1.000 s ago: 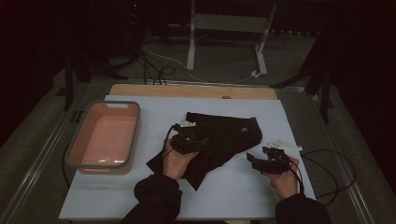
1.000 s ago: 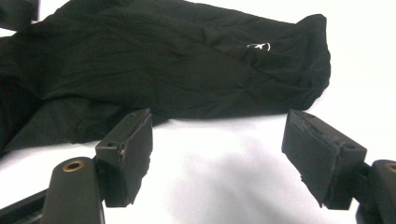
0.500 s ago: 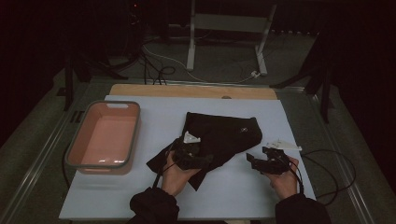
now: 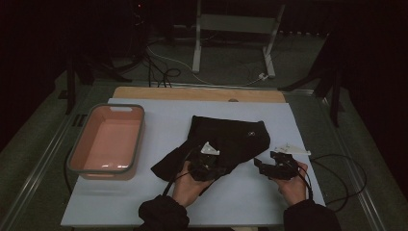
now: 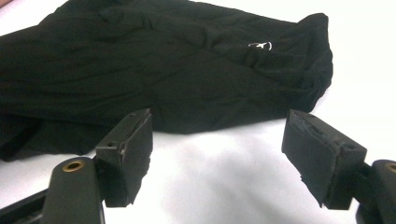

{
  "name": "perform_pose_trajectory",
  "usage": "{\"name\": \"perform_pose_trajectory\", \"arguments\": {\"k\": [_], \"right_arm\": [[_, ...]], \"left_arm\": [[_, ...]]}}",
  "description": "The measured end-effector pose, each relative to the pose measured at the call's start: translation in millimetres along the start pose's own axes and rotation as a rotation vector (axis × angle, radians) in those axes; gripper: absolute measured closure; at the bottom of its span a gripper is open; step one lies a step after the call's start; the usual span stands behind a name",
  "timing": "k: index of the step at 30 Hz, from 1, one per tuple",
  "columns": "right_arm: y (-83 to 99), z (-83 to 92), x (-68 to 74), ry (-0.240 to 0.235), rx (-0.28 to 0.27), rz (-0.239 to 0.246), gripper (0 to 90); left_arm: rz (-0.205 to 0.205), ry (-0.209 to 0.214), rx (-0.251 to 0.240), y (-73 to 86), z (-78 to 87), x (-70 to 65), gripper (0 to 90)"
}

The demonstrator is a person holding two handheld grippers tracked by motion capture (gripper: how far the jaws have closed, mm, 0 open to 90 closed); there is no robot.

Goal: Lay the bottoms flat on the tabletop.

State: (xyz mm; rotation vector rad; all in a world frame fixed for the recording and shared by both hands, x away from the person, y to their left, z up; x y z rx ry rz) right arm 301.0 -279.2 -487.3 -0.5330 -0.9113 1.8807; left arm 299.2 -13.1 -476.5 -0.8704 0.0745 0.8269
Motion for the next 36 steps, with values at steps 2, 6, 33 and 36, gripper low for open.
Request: {"name": "perform_pose_trajectory", "arguments": {"k": [2, 6, 33, 36], "right_arm": [[0.0, 0.0, 0.0, 0.0, 0.0, 0.0, 24.7], [0.1, 0.2, -0.3, -0.001, 0.001, -0.002, 24.7], [-0.2, 1.0, -0.7, 0.004, -0.002, 0.0, 24.7], [-0.1, 0.5, -0.4, 0.004, 0.0, 0.005, 24.7]], "left_arm": [[-0.006, 0.032, -0.007, -2.5, 1.7, -6.9, 88.5], [-0.022, 0.081, -0.019, -6.8, 5.6, -19.4, 88.5], [0.053, -0.002, 0.021, -2.3, -0.8, 10.1, 81.5], [0.113, -0.078, -0.007, 0.2, 2.8, 27.8, 68.1]]}}
Point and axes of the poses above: each handheld gripper's, and its own axes: z roughly backward along the jaws, y roughly out of its underside, x roughly to its left, the point moved 1 cm from there along -z, roughly forward along the jaws, and after that the axes turned 5 degrees about z, right-handed, at the moved point
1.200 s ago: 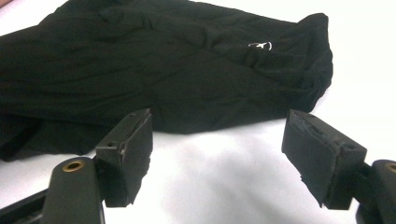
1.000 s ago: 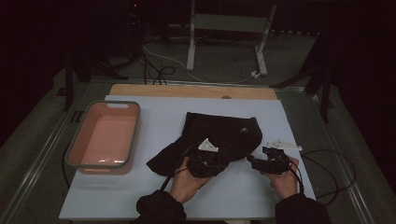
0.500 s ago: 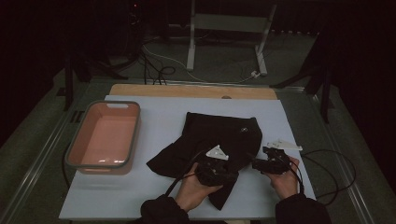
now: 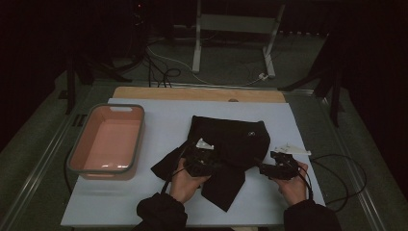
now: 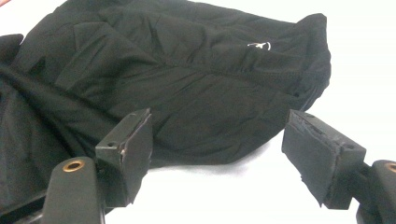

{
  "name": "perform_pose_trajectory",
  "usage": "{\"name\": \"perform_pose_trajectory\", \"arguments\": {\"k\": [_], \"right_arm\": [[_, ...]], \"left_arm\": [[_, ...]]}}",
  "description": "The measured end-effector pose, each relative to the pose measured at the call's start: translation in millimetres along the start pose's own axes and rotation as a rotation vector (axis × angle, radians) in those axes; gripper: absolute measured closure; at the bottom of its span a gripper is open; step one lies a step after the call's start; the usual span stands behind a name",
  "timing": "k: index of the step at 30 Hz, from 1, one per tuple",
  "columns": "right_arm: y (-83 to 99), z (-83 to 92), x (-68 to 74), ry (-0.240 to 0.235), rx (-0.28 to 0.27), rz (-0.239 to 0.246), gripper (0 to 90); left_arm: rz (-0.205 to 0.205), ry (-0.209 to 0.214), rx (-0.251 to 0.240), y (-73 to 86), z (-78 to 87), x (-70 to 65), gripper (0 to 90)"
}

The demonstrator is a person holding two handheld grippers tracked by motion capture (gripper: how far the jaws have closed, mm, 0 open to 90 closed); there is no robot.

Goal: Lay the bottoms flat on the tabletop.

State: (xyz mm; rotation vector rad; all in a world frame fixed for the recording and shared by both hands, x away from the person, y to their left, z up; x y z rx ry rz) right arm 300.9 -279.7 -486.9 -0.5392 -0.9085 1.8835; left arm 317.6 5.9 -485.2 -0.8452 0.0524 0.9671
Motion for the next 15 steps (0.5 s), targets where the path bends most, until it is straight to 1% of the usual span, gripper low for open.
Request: {"name": "perform_pose_trajectory", "arguments": {"k": [1, 2, 3, 4, 5, 6, 7, 10, 11, 12, 14, 15], "right_arm": [[0.0, 0.0, 0.0, 0.0, 0.001, -0.001, 24.7], [0.0, 0.1, -0.1, 0.0, 0.0, 0.0, 24.7], [0.0, 0.1, -0.1, 0.0, 0.0, 0.0, 24.7], [0.0, 0.1, -0.3, 0.001, 0.0, -0.001, 24.7], [0.0, 0.1, -0.2, 0.001, 0.001, -0.002, 24.7], [0.0, 0.1, -0.2, 0.001, 0.001, -0.002, 24.7], [0.1, 0.0, 0.0, 0.0, 0.001, -0.001, 24.7], [0.1, -0.3, 0.2, 0.0, 0.002, -0.003, 24.7], [0.1, -0.3, 0.2, 0.0, 0.002, -0.003, 24.7], [0.1, -0.4, 0.5, 0.001, 0.003, -0.002, 24.7], [0.1, -0.4, 0.6, 0.0, 0.003, -0.001, 24.7], [0.1, -0.4, 0.7, 0.001, 0.003, -0.001, 24.7]], "left_arm": [[0.012, -0.007, -0.013, 0.5, 1.2, 1.8, 63.0], [0.012, -0.007, -0.013, 0.5, 1.2, 1.8, 58.4], [0.021, -0.009, -0.028, 1.0, 3.0, 3.3, 58.4], [0.03, -0.014, -0.063, 2.1, 7.2, 4.4, 49.9], [0.033, -0.015, -0.081, 2.5, 9.4, 3.7, 46.8], [0.033, -0.015, -0.081, 2.5, 9.4, 3.7, 45.1], [0.026, -0.01, -0.109, 3.4, 14.2, 1.0, 43.7], [0.0, 0.018, -0.128, 5.4, 18.2, -7.1, 42.8], [0.0, 0.018, -0.128, 5.4, 18.2, -7.1, 42.8], [-0.017, 0.037, -0.123, 8.2, 16.6, -14.3, 42.8], [-0.033, 0.048, -0.105, 11.8, 11.6, -20.3, 42.9], [-0.033, 0.048, -0.105, 11.8, 11.6, -20.3, 43.2]]}}
Point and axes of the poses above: each handheld gripper's, and its own axes: z roughly backward along the jaws, y roughly out of its underside, x roughly to its left, the point moved 1 cm from there along -z, roughly forward along the jaws, and after that the axes turned 5 degrees about z, right-handed, at the moved point
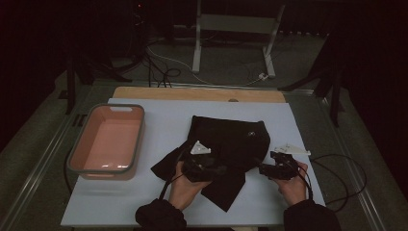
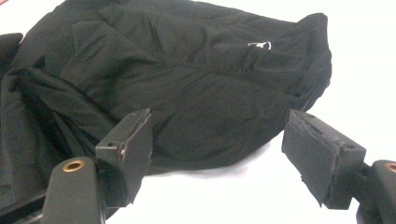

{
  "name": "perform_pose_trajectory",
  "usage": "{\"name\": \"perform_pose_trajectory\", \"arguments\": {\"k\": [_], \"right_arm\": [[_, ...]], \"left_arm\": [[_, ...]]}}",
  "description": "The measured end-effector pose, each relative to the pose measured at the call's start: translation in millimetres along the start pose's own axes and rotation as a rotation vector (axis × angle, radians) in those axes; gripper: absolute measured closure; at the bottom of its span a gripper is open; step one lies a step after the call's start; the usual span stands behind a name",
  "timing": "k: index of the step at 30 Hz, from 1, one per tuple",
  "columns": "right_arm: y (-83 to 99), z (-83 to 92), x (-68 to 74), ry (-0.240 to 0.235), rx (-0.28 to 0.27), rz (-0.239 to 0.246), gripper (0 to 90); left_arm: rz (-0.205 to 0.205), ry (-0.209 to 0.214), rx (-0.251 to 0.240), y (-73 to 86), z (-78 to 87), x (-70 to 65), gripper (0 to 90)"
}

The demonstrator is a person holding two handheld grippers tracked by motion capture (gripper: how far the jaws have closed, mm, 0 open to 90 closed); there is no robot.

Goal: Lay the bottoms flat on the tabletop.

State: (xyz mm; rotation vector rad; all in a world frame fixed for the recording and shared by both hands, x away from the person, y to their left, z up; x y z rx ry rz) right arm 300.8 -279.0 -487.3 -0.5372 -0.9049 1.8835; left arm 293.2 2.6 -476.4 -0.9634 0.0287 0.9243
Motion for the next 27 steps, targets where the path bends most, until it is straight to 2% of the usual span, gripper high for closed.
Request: {"name": "perform_pose_trajectory", "arguments": {"k": [3, 7, 9, 10, 12, 13, 17, 22, 24, 27], "right_arm": [[0.0, 0.1, -0.1, 0.0, 0.0, 0.0, 24.7], [0.1, -0.1, -0.3, 0.0, -0.001, 0.0, 24.7], [0.2, 0.0, -0.8, -0.002, 0.0, -0.002, 24.7], [0.2, 0.0, -0.8, -0.002, 0.0, -0.002, 24.7], [0.3, -0.3, -1.0, 0.0, 0.001, -0.001, 24.7], [0.3, -0.4, -0.8, -0.003, 0.001, -0.002, 24.7], [0.3, -0.4, -0.9, -0.004, 0.0, -0.001, 24.7], [0.4, -0.6, -1.0, -0.004, 0.002, 0.003, 24.7], [0.3, -0.6, -0.9, -0.004, 0.002, 0.004, 24.7], [0.3, -1.0, -0.7, -0.001, 0.003, 0.004, 24.7]], "left_arm": [[-0.014, 0.019, 0.041, 8.3, -15.1, -8.5, 43.3], [-0.02, 0.027, 0.066, 12.4, -26.2, -13.0, 43.2], [-0.023, 0.023, 0.081, 14.5, -33.3, -15.6, 40.0], [-0.026, 0.021, 0.091, 15.4, -36.7, -16.8, 40.0], [-0.045, -0.004, 0.121, 18.8, -47.5, -20.1, 34.3], [-0.045, -0.004, 0.121, 18.8, -47.5, -20.1, 33.1], [-0.085, -0.029, 0.157, 23.9, -57.8, -24.9, 32.7], [-0.182, -0.093, 0.157, 27.8, -64.2, -32.7, 41.3], [-0.194, -0.094, 0.159, 28.1, -64.5, -33.4, 44.3], [-0.217, -0.095, 0.163, 28.5, -65.1, -34.6, 56.9]]}}
Point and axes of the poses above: each handheld gripper's, and its own axes: z roughly backward along the jaws, y roughly out of its underside, x roughly to its left, the point moved 1 cm from there along -z, roughly forward along the jaws, and after that the axes turned 5 degrees about z, right-handed, at the moved point
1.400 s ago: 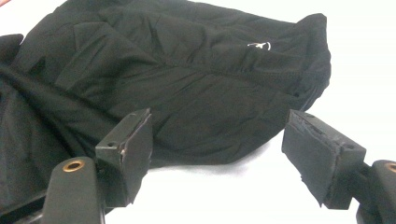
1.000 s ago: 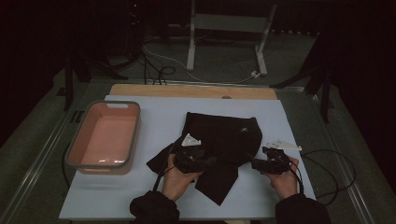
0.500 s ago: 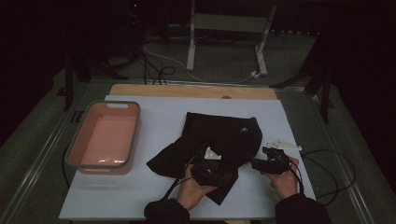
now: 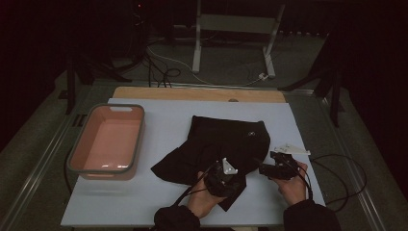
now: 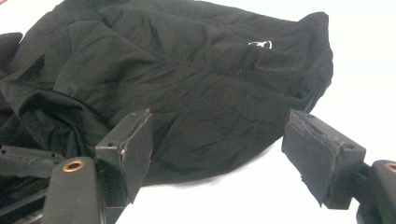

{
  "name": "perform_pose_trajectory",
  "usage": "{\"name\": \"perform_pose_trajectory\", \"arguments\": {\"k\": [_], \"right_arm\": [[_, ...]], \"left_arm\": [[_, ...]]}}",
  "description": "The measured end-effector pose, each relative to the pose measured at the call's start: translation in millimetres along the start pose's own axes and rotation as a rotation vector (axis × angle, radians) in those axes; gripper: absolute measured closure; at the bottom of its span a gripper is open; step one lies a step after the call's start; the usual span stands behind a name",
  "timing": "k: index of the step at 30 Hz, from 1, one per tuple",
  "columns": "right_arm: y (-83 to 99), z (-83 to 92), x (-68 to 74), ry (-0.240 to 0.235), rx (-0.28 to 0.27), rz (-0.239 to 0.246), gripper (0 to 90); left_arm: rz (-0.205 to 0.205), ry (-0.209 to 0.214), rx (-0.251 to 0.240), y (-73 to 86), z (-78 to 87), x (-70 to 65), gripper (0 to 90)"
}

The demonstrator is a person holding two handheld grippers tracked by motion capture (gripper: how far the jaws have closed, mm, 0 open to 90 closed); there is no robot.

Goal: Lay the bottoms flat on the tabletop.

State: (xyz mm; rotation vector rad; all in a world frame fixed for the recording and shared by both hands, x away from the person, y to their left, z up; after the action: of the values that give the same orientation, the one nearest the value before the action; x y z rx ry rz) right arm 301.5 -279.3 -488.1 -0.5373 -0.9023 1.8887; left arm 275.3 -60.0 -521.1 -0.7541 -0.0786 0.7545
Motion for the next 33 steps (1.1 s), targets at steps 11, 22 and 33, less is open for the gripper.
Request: {"name": "perform_pose_trajectory", "arguments": {"k": [11, 22, 33], "right_arm": [[0.2, 0.2, -2.2, 0.002, -0.003, -0.013, 24.7], [1.6, 0.9, -8.8, 0.019, 0.003, -0.038, 26.4], [8.0, -12.8, -7.3, 0.025, 0.068, -0.046, 37.8]], "left_arm": [[-0.034, 0.153, 0.06, -0.2, -1.7, -10.3, 90.0], [-0.02, 0.26, 0.023, -1.3, 10.5, -22.7, 90.0], [-0.049, 0.298, 0.032, 0.3, 13.3, -34.5, 90.0]]}}
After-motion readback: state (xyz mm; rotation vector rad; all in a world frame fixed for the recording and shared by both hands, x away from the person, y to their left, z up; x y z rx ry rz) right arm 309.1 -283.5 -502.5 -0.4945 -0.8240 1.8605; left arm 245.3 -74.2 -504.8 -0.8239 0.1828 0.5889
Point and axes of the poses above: each handheld gripper's, and its own axes: z roughly backward along the jaws, y roughly out of its underside, x roughly to its left, the point moved 1 cm from there along -z, roughly forward along the jaws, and after that the axes turned 5 degrees about z, right-handed, at the moved point
